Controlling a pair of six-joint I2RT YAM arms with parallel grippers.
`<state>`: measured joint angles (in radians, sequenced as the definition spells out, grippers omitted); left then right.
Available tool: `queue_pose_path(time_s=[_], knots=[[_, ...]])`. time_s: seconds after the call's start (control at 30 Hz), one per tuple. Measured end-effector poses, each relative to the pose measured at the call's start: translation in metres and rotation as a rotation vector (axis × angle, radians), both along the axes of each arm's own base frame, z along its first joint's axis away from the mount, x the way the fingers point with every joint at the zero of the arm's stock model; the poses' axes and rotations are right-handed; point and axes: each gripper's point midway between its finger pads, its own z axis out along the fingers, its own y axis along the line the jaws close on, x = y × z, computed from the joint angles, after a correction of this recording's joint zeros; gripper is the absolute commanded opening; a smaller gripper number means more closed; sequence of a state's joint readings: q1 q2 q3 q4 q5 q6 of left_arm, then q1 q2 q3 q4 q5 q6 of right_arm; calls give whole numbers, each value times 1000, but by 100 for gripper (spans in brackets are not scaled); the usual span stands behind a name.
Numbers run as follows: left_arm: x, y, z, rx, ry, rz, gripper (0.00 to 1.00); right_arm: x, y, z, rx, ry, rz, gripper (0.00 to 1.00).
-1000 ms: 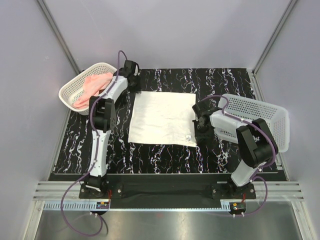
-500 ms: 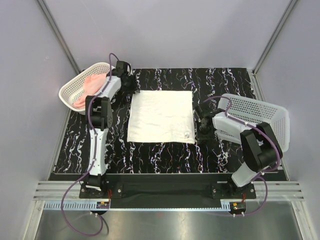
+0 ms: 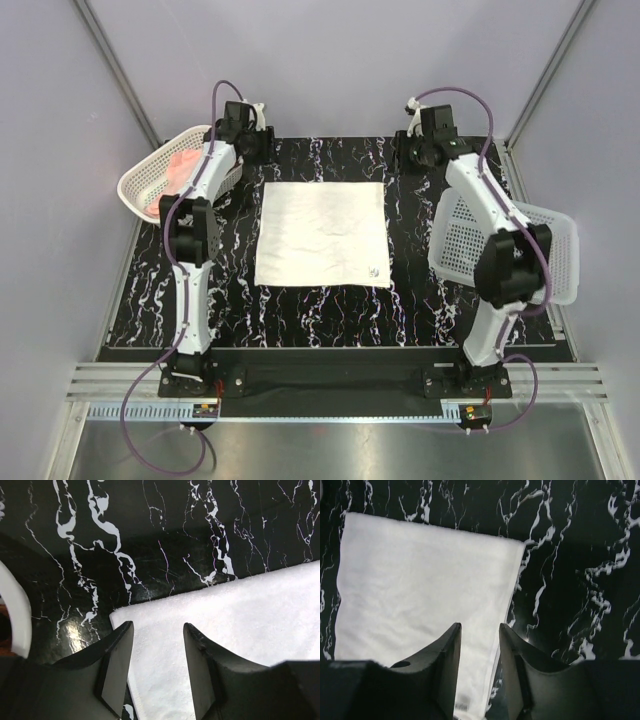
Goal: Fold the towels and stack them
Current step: Fold the towel
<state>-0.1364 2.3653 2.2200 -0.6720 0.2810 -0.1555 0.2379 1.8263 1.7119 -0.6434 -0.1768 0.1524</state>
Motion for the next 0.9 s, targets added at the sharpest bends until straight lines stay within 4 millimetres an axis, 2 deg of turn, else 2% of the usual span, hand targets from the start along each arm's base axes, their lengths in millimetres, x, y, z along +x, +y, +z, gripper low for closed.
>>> queue_pose_path(time_s=[0.03,0.1,0.17,0.3,0.37,0.47,0.57,0.67,0.9], knots=[[1,1,2,9,-8,-1,48,16,-1,0,-1,-21,8,46],[3,4,1,45,-20,-6,48,49,-2,-12,-13,-28,37,49],[2,8,-6,98,-21,-19,48,74,2,-34,-27,-15,77,50],[-1,10,-20,220,-26,-76,50,110,14,-83,-18,34,128,50],[-2,3,-24,282,-39,-124,51,123,16,-106,-11,53,138,50],[-5,-12,-29,356,-62,-191,50,132,15,-141,1,95,145,49],[-8,-28,-34,392,-79,-259,51,128,9,-166,10,151,148,49],[-8,-31,-39,427,-92,-311,52,124,5,-172,26,172,154,49],[-3,-14,-52,451,-82,-346,55,122,5,-168,64,166,200,47]])
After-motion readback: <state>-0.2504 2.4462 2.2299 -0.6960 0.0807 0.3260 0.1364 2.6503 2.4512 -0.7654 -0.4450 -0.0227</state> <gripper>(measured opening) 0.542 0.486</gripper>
